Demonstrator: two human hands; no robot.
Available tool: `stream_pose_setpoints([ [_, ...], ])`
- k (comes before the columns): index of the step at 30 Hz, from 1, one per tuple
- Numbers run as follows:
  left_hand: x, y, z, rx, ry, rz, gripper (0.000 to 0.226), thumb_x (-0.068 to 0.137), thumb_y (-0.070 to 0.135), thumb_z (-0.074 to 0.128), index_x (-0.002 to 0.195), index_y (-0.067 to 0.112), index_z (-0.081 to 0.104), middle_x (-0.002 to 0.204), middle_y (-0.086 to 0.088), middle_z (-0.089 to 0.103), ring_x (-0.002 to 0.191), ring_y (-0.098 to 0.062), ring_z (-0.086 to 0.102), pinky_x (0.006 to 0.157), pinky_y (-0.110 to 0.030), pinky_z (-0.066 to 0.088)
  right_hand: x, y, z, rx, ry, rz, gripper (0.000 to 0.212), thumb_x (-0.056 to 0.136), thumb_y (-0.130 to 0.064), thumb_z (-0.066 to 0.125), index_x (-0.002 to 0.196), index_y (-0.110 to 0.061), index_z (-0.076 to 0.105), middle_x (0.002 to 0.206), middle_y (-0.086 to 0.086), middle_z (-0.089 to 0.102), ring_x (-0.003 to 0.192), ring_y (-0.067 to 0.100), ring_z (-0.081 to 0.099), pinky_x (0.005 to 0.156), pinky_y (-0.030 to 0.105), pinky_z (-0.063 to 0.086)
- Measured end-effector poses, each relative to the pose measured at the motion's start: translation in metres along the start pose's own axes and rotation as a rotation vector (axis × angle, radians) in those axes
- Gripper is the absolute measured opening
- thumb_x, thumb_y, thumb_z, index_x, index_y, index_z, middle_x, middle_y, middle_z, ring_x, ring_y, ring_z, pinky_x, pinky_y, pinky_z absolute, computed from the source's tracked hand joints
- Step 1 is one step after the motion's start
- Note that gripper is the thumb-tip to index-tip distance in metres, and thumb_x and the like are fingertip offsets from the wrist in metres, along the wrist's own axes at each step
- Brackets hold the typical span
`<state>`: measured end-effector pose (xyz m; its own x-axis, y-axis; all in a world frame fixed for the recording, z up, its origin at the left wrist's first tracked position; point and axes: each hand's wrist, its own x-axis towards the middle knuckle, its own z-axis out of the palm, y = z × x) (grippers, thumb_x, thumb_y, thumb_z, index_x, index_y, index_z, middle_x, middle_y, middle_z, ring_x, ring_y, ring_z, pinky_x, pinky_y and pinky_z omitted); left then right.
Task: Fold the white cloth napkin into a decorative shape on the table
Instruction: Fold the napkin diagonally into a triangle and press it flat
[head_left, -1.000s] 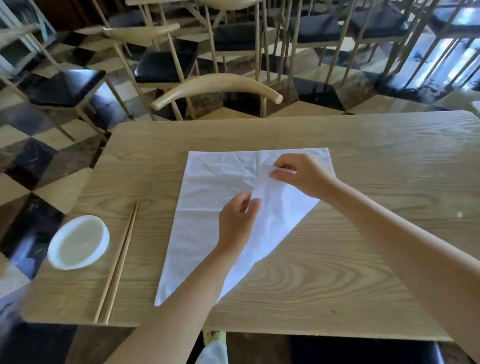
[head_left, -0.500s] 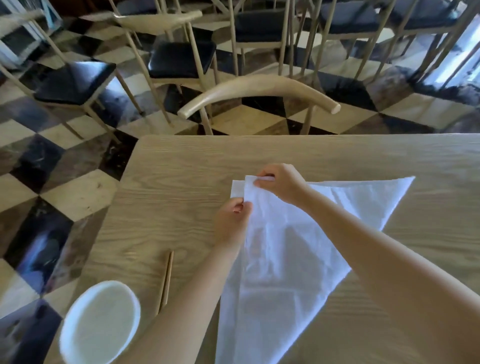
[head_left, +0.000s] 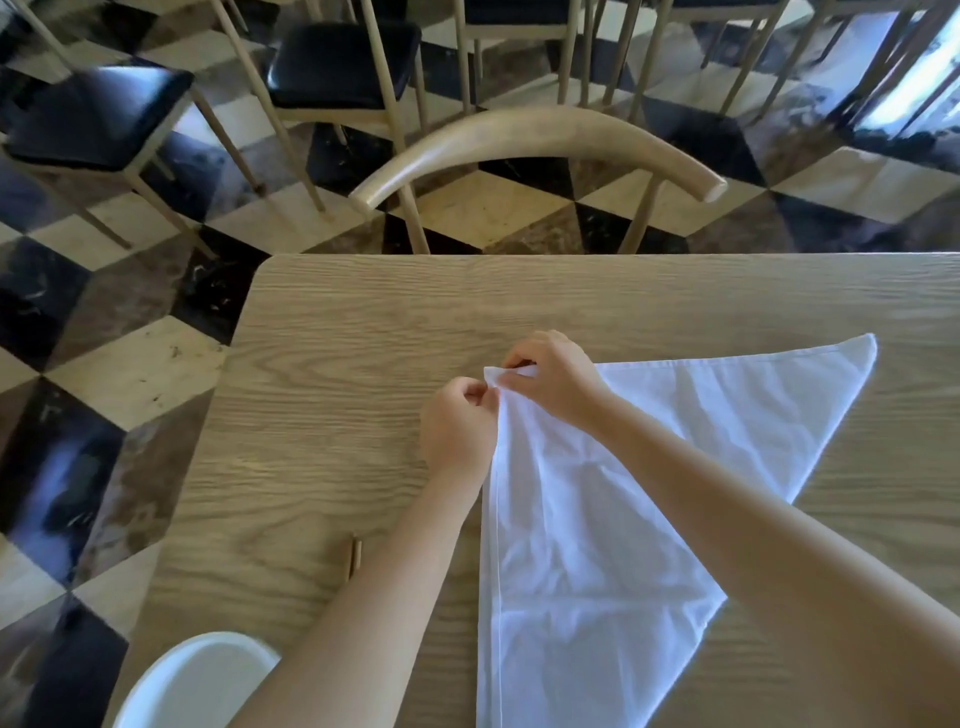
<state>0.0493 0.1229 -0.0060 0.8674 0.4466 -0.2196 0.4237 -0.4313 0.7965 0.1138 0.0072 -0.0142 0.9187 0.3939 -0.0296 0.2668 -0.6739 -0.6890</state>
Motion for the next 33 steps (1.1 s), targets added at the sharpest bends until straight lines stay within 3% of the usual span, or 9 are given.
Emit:
stream_pose_setpoints([
  [4, 0.000, 0.002, -0.001, 0.100, 0.012, 0.022, 0.010, 0.084, 0.021, 0.059, 0.078, 0.015, 0.064, 0.062, 0.012, 0.057, 0.063, -0.013, 0.056, 0.049, -0.021, 0.038, -0.002, 0.002, 0.008, -0.046, 0.081, 0.010, 0.015, 0.080, -0.027, 0.069, 0.080, -0.013, 0.065, 0.084, -0.006, 0.058, 0.090, 0.016, 0.048, 0.081, 0.029, 0.034],
  [7, 0.000, 0.003, -0.001, 0.119, 0.021, 0.041, 0.008, 0.084, 0.021, 0.059, 0.082, 0.014, 0.064, 0.070, 0.007, 0.063, 0.068, -0.016, 0.059, 0.057, -0.029, 0.045, -0.006, 0.003, 0.014, -0.058, 0.146, 0.030, 0.011, 0.079, -0.024, 0.067, 0.083, -0.014, 0.063, 0.088, -0.008, 0.056, 0.095, 0.017, 0.047, 0.083, 0.028, 0.028],
  [17, 0.002, 0.006, 0.001, 0.216, 0.079, 0.151, 0.006, 0.084, 0.016, 0.058, 0.089, 0.015, 0.060, 0.087, -0.001, 0.061, 0.076, -0.019, 0.054, 0.061, -0.031, 0.041, -0.007, 0.006, 0.008, -0.109, 0.228, 0.078, 0.010, 0.083, -0.019, 0.063, 0.089, -0.010, 0.066, 0.093, 0.004, 0.063, 0.096, 0.025, 0.050, 0.085, 0.034, 0.035],
  [20, -0.015, 0.004, 0.003, 0.328, 0.138, 0.330, 0.021, 0.084, 0.010, 0.058, 0.105, 0.010, 0.058, 0.103, -0.008, 0.058, 0.088, -0.023, 0.052, 0.066, -0.036, 0.044, -0.024, 0.001, 0.000, -0.025, 0.304, 0.037, 0.017, 0.089, -0.010, 0.055, 0.103, -0.007, 0.064, 0.104, 0.008, 0.066, 0.100, 0.030, 0.052, 0.088, 0.038, 0.042],
  [23, -0.063, -0.008, 0.022, 0.422, 0.040, 0.568, 0.035, 0.084, 0.002, 0.056, 0.120, 0.004, 0.055, 0.118, -0.014, 0.060, 0.109, -0.032, 0.055, 0.091, -0.043, 0.046, -0.057, 0.009, -0.012, -0.003, 0.264, -0.013, 0.032, 0.092, -0.004, 0.045, 0.123, -0.005, 0.055, 0.129, 0.011, 0.057, 0.121, 0.029, 0.047, 0.102, 0.038, 0.038],
  [25, -0.091, -0.019, 0.039, 0.537, -0.081, 0.590, 0.043, 0.089, 0.011, 0.050, 0.132, 0.003, 0.047, 0.136, -0.016, 0.051, 0.128, -0.032, 0.045, 0.107, -0.050, 0.031, -0.081, 0.021, -0.013, -0.091, 0.138, -0.067, 0.039, 0.094, -0.006, 0.042, 0.133, -0.005, 0.046, 0.142, 0.011, 0.045, 0.135, 0.026, 0.035, 0.113, 0.039, 0.027],
  [27, -0.100, -0.024, 0.051, 0.673, -0.133, 0.550, 0.049, 0.093, 0.025, 0.034, 0.138, 0.005, 0.038, 0.146, -0.014, 0.039, 0.136, -0.029, 0.032, 0.111, -0.052, 0.019, -0.101, 0.035, -0.012, -0.264, 0.019, -0.074, 0.044, 0.097, -0.017, 0.041, 0.141, -0.010, 0.036, 0.151, 0.007, 0.032, 0.142, 0.021, 0.021, 0.118, 0.038, 0.014],
  [29, -0.098, -0.027, 0.056, 0.766, -0.096, 0.534, 0.055, 0.093, 0.033, 0.027, 0.139, 0.005, 0.037, 0.147, -0.012, 0.037, 0.137, -0.026, 0.031, 0.112, -0.051, 0.023, -0.112, 0.050, -0.014, -0.425, -0.027, -0.074, 0.051, 0.098, -0.032, 0.037, 0.145, -0.016, 0.027, 0.155, 0.001, 0.022, 0.144, 0.017, 0.012, 0.119, 0.035, 0.006],
  [33, -0.095, -0.037, 0.058, 0.777, -0.075, 0.523, 0.060, 0.091, 0.039, 0.026, 0.141, 0.005, 0.032, 0.150, -0.012, 0.032, 0.139, -0.024, 0.026, 0.115, -0.046, 0.020, -0.115, 0.078, -0.033, -0.527, 0.008, -0.050, 0.058, 0.094, -0.046, 0.035, 0.146, -0.021, 0.023, 0.155, -0.002, 0.021, 0.144, 0.015, 0.014, 0.118, 0.035, 0.006],
])
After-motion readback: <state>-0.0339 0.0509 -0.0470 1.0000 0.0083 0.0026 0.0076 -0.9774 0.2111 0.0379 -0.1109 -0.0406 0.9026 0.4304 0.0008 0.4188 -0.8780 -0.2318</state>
